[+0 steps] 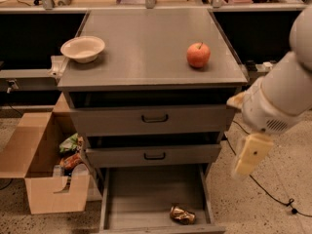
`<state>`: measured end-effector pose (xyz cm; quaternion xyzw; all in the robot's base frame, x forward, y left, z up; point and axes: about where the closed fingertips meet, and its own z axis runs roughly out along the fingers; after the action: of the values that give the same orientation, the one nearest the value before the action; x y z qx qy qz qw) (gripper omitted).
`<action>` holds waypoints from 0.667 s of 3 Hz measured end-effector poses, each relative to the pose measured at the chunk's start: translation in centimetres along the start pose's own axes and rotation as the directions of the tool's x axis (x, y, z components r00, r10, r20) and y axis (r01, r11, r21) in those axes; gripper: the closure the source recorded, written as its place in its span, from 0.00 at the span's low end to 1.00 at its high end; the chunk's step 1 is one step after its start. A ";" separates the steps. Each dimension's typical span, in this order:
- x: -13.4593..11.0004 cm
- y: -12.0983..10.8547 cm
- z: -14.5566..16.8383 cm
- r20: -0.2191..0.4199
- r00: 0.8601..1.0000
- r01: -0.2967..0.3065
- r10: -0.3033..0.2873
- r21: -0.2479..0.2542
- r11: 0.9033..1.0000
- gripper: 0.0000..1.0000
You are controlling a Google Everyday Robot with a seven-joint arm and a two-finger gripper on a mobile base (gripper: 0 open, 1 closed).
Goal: Pick orange can from bottom drawer and place on counter
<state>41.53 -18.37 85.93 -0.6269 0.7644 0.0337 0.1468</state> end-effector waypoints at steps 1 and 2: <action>2.1 3.9 8.9 0.094 0.993 -0.058 0.071 -0.134 0.989 0.00; 4.9 7.0 17.2 0.174 0.965 -0.137 0.197 -0.309 0.941 0.00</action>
Offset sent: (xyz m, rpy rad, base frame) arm -0.0632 0.0039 -0.2996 0.4835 0.5066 -0.1176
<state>37.01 -17.49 67.31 -0.5677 0.7824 0.2233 0.1254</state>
